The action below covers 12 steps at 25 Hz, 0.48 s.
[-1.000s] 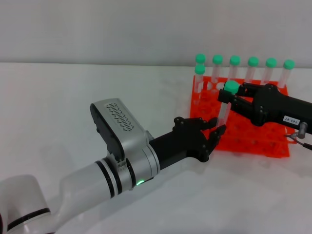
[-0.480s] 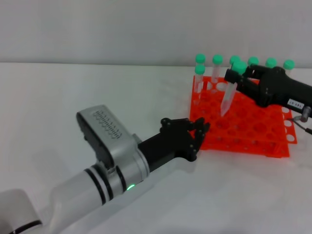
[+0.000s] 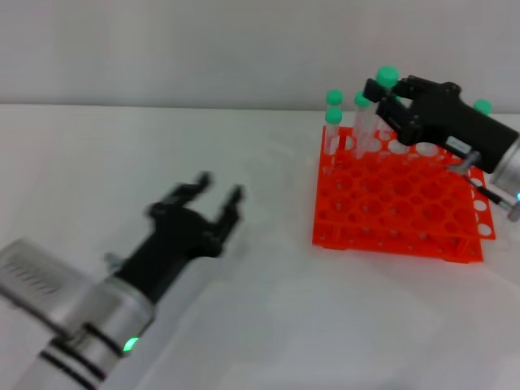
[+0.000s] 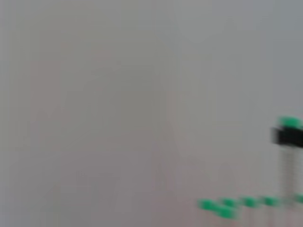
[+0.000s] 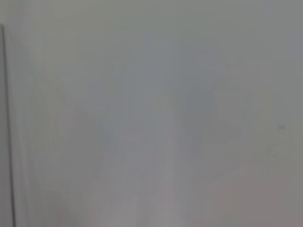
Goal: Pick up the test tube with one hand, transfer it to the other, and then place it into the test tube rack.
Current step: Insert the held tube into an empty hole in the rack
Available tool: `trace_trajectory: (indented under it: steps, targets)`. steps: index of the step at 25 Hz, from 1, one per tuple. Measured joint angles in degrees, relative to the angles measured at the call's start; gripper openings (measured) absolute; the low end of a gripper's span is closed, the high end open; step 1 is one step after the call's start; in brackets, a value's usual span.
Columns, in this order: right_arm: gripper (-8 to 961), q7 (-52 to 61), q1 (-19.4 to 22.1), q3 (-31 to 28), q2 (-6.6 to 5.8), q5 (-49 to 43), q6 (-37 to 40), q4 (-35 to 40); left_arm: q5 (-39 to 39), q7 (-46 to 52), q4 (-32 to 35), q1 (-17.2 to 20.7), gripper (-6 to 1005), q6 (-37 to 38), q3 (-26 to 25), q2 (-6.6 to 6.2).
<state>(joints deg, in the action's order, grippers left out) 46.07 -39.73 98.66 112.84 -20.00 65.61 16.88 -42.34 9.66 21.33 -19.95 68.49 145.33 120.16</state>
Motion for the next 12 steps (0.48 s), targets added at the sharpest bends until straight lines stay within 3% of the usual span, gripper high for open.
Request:
trace_trajectory:
  steps: [1, 6, 12]
  targets:
    - [216, 0.0, 0.0, 0.0, 0.0, 0.0, 0.0, 0.0, 0.0, 0.0, 0.0, 0.0, 370, 0.0, 0.0, 0.0]
    - [201, -4.6, 0.0, -2.1, 2.82, 0.2, -3.7, 1.2, -11.1, 0.4, -0.1, 6.0, 524, 5.4, -0.2, -0.06]
    - [204, -5.5, 0.3, -2.1, 3.27, 1.2, -7.1, 2.1, -13.8, -0.1, -1.5, 8.3, 753, 6.1, -0.5, -0.28]
